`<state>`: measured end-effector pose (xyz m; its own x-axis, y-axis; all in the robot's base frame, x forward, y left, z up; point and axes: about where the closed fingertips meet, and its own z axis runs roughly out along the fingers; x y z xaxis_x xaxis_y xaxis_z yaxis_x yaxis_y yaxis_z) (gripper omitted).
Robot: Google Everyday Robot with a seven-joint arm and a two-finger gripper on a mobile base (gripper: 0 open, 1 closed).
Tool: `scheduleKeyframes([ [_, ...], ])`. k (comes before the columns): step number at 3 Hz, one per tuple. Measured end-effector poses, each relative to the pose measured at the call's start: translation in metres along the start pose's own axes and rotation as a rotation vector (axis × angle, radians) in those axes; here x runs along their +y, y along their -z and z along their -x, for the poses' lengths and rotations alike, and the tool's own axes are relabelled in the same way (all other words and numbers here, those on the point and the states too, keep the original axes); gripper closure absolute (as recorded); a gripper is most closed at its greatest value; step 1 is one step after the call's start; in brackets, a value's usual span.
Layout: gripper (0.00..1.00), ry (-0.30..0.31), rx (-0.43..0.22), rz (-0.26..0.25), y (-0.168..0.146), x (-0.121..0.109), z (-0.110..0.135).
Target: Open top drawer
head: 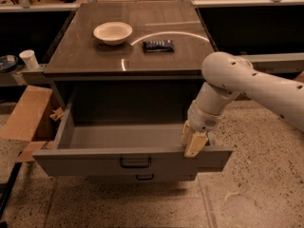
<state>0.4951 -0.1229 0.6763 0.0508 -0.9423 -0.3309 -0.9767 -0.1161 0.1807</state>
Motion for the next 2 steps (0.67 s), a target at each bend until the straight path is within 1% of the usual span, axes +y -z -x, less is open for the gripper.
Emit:
scheduleKeyframes([
  [2, 0.2, 0.003, -0.003, 0.0, 0.0004, 0.0001, -0.0001],
])
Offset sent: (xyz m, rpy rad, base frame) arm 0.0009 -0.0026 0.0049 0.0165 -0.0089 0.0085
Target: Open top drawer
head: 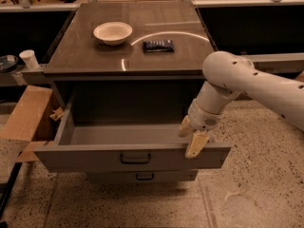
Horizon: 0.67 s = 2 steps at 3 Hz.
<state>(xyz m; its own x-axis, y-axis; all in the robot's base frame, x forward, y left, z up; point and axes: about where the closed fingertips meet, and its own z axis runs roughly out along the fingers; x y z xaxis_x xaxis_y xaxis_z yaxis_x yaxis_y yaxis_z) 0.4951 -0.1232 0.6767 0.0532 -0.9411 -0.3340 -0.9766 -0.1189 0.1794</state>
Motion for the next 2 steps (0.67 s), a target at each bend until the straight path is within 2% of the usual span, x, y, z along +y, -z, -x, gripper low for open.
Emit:
scheduleKeyframes([
  [1, 0.0, 0.017, -0.013, -0.023, 0.011, -0.001, -0.003],
  [2, 0.0, 0.046, -0.016, -0.069, 0.025, -0.005, -0.008],
])
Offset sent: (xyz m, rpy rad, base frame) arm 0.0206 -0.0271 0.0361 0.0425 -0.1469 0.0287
